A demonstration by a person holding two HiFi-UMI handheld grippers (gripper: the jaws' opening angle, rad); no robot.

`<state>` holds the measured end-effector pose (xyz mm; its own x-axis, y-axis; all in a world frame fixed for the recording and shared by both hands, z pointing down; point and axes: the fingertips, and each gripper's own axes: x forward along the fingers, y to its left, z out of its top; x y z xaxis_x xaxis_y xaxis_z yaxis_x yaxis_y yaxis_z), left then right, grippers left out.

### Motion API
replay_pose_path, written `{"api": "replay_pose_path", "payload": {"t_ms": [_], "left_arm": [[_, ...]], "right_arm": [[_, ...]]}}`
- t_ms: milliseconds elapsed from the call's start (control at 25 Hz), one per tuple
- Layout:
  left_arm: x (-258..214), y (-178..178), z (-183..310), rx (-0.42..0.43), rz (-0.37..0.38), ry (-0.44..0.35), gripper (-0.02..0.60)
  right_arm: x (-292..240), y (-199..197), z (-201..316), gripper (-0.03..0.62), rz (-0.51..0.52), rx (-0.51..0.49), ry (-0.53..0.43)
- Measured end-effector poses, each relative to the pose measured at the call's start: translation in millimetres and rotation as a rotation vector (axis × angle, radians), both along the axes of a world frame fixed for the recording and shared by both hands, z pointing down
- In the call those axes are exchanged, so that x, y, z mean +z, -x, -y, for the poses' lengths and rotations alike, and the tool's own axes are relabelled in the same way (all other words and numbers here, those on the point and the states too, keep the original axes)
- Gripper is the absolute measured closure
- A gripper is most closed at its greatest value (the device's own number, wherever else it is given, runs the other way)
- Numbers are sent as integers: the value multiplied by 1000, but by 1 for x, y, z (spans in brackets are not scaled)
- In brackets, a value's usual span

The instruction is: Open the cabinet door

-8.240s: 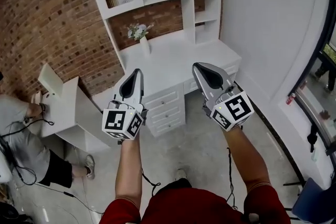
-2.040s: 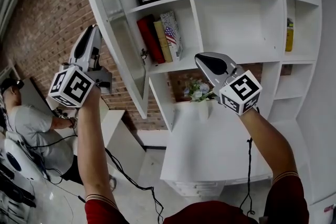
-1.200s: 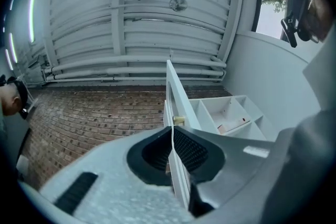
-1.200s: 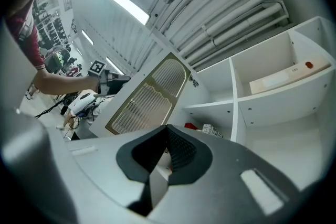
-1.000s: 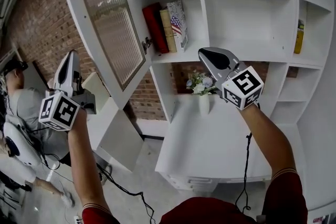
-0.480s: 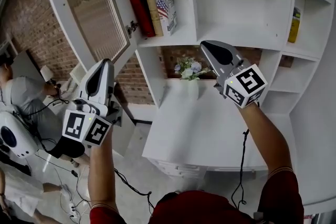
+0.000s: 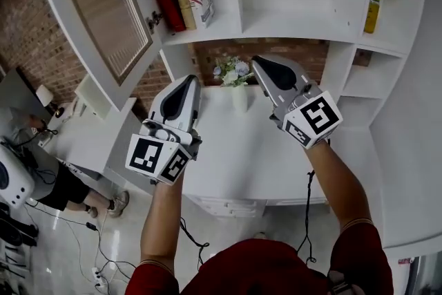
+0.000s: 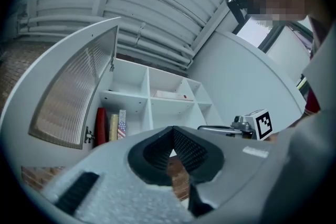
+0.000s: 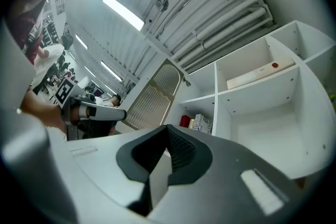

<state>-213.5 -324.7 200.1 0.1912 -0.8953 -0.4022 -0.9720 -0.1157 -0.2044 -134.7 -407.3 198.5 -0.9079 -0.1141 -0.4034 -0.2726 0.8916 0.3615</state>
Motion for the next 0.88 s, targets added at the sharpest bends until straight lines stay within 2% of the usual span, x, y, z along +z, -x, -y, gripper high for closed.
{"api": "replay_pose_path", "payload": {"t_ms": [160, 440, 640, 880], "left_arm": [[25, -13, -7, 37, 21, 33, 578], [56, -9, -35, 91, -13, 79, 578], [74, -12, -50, 122, 11, 104, 578], [91, -14, -53, 146, -11, 114, 578]], "right_arm": [[21, 4, -26, 582, -6, 12, 17], [55, 12, -74, 582, -28, 56, 54], [75, 11, -95, 582, -44, 110, 92], [91, 7, -107, 582, -67, 151, 88]]}}
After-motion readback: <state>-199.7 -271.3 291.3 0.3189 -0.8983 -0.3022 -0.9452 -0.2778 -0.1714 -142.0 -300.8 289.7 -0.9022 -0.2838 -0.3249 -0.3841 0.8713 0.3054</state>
